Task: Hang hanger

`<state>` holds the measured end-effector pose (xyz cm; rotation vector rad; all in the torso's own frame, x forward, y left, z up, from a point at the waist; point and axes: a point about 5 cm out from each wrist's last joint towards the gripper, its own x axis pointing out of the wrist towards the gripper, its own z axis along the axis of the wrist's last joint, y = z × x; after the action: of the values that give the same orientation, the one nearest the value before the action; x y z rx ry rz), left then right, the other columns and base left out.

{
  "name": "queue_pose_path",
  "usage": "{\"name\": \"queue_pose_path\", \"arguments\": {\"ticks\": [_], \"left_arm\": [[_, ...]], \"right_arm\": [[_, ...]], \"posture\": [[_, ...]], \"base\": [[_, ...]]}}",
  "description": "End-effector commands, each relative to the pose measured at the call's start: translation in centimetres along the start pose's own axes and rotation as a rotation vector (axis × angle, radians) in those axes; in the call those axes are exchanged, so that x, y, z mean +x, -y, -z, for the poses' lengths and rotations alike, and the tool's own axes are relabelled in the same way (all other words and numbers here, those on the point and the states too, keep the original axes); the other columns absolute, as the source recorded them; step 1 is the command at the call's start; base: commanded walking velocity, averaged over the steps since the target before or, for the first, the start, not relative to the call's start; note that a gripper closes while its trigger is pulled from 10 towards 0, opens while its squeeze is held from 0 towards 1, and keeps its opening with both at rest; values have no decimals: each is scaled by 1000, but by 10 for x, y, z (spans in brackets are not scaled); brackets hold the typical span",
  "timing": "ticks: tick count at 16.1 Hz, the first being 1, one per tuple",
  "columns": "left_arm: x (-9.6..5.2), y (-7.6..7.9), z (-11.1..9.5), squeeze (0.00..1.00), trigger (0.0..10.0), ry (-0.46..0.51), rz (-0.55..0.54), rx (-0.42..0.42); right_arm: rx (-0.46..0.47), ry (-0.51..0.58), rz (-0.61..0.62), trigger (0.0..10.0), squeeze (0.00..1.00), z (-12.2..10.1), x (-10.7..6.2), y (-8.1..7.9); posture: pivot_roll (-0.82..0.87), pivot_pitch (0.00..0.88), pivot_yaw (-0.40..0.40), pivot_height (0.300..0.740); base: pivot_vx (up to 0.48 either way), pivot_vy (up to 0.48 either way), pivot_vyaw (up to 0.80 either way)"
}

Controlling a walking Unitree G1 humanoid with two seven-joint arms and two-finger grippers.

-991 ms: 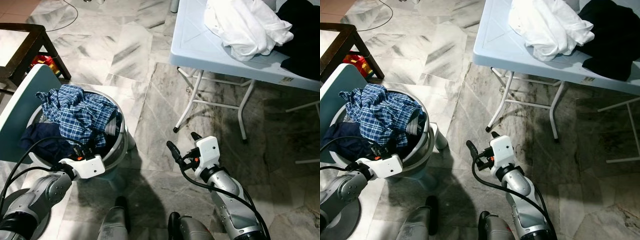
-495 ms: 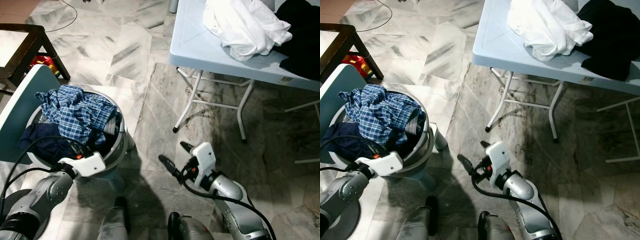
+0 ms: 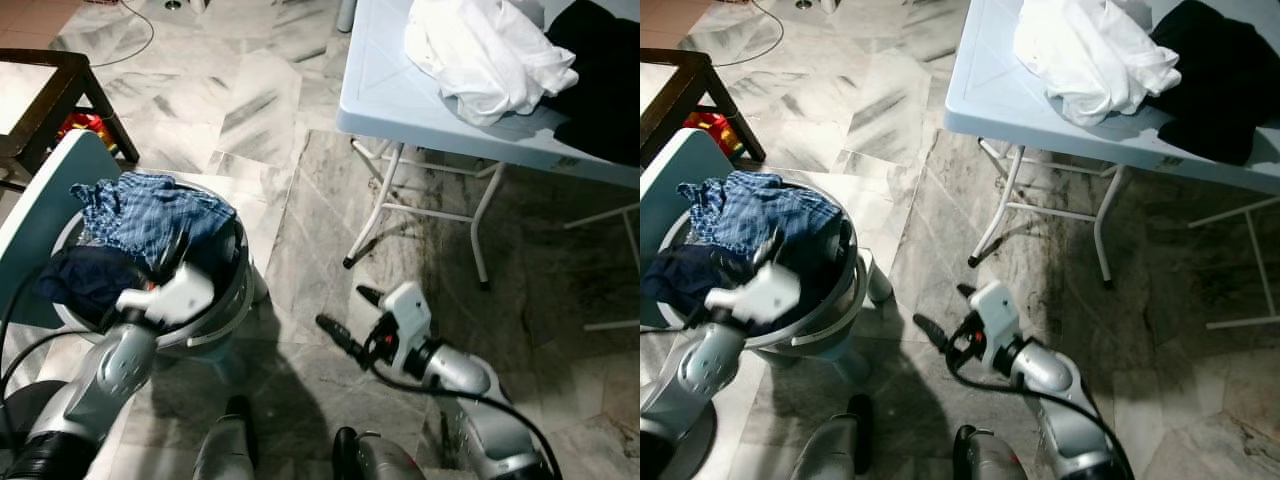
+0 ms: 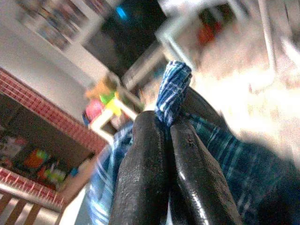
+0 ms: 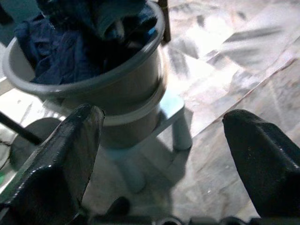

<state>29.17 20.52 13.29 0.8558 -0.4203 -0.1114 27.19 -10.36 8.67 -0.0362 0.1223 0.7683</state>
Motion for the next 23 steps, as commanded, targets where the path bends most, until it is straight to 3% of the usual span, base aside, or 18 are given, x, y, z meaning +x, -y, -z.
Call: {"name": "queue_pose_path", "arguments": {"ticks": [1, 2, 3, 4, 5, 6, 7, 8, 9, 11, 12, 13, 15, 16, 17, 18, 20, 23], "left_arm": [[7, -4, -15, 0, 0, 64, -24, -59], [22, -11, -37, 0, 0, 154, -59, -134], [26, -12, -42, 0, 0, 169, -64, -157], [36, -15, -52, 0, 0, 186, -80, -261], [47, -13, -60, 0, 0, 177, -71, -480], [52, -12, -64, 0, 0, 169, -60, -597], [62, -11, -73, 0, 0, 170, -46, -806], [68, -15, -85, 0, 0, 215, -21, -886], [73, -19, -97, 0, 0, 263, -6, -919], [75, -18, -104, 0, 0, 308, 46, -837], [74, -9, -93, 0, 0, 235, 79, -821], [70, 2, -77, 0, 2941, 136, 109, -842], [61, 15, -58, 0, 4510, 34, 129, -867], [55, 25, -49, 0, 4314, -21, 144, -873], [48, 40, -38, 0, 8392, -106, 174, -871], [44, 47, -32, 0, 10000, -146, 196, -863], [41, 55, -21, 0, 10000, -197, 231, -852], [45, 52, -19, 0, 10000, -198, 228, -833]], "right_arm": [[14, -25, 1, 10000, 0, 6, -3, 1], [-2, -20, 8, 10000, 0, 3, 0, 3], [-5, -16, 14, 10000, 0, 1, 0, 4], [-14, -4, 43, 10000, 0, -1, 1, 7], [-14, 22, 106, 10000, 0, -5, 1, 12], [-7, 36, 139, 10000, 0, -6, 1, 15], [14, 63, 215, 10000, 0, -8, 0, 22], [42, 90, 283, 10000, 0, -10, -2, 27], [79, 115, 346, 10000, 0, -13, -3, 32], [122, 149, 414, 10000, 0, -16, -5, 33], [154, 169, 465, 10000, 0, -17, -9, 36], [181, 186, 514, 10000, 0, -17, -12, 39], [198, 194, 572, 10000, 0, -15, -15, 42], [218, 195, 620, 10000, 0, -12, -16, 45], [249, 206, 705, 10000, 0, -10, -23, 54], [270, 217, 753, 10000, 0, -9, -26, 58], [303, 232, 812, 10000, 0, -6, -30, 66], [306, 246, 857, 10000, 0, -6, -33, 73]], "posture": [[40, 232, -110, 740], [30, 228, -111, 740], [20, 224, -111, 740], [9, 217, -110, 740], [3, 203, -106, 740], [2, 192, -103, 740], [-5, 173, -95, 740], [-16, 159, -90, 740], [-30, 152, -85, 740], [-49, 143, -75, 740], [-53, 142, -68, 740], [-63, 141, -59, 740], [-61, 140, -46, 740], [-59, 134, -29, 740], [-59, 131, -16, 740], [-58, 120, -4, 740], [-41, 102, 25, 740], [-38, 85, 50, 740]], "base": [[0, 0, 0], [0, 0, 0], [0, 0, 0], [0, 0, 0], [0, 0, 0], [0, 0, 0], [0, 0, 0], [0, 0, 0], [0, 0, 0], [0, 0, 0], [0, 0, 0], [0, 0, 0], [0, 0, 0], [0, 0, 0], [0, 0, 0], [0, 0, 0], [0, 0, 0], [0, 0, 0]]}}
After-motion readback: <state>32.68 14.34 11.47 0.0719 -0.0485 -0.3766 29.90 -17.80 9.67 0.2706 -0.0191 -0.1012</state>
